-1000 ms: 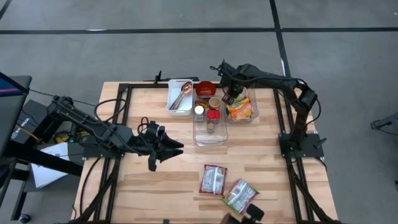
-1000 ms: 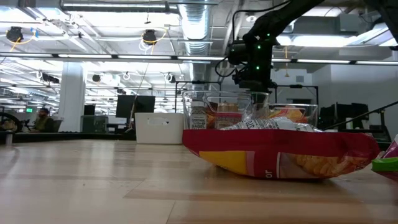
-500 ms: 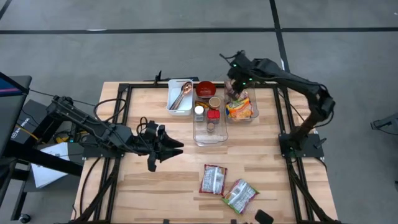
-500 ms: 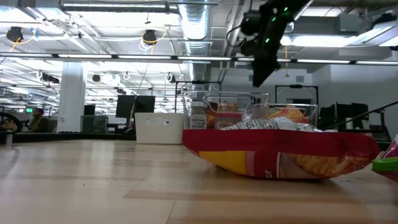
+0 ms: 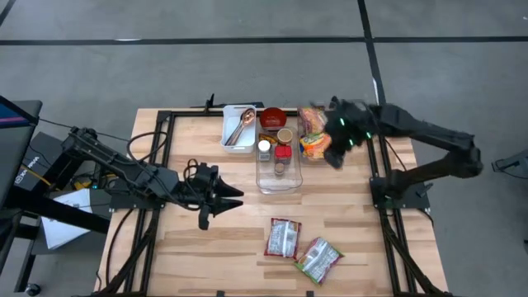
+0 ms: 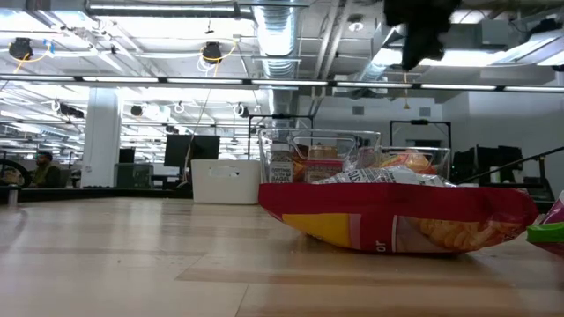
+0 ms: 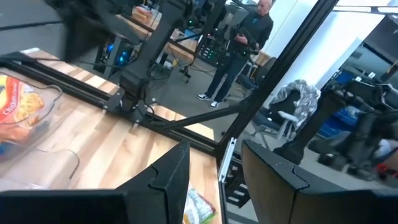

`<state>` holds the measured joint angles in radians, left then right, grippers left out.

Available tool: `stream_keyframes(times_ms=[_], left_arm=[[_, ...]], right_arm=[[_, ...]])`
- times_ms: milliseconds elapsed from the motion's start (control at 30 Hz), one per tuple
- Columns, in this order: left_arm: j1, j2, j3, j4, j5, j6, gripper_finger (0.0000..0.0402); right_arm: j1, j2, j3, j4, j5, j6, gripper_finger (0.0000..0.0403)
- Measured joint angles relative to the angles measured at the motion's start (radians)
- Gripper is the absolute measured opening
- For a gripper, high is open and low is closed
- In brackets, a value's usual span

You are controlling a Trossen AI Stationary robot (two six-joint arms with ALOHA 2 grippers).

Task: Pick & Place Food Item
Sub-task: Put the red noodle pack into the right transparent bin

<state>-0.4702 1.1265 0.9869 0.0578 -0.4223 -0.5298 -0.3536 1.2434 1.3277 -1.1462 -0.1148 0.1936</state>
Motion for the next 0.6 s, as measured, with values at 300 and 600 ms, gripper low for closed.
stream_keyframes(times_ms=[300,600], left_arm=[[0.004,0.0,0.0,0.013,-0.005,0.143,0.014],[0.02,0.089,-0.002,0.013,0.036,0.345,0.0141]], right_arm=[[0.41,-0.216,-0.189,0.081,0.005,0.444,0.0074],[0.67,-0.27,-0.221,0.17,0.218,0.633,0.0074]])
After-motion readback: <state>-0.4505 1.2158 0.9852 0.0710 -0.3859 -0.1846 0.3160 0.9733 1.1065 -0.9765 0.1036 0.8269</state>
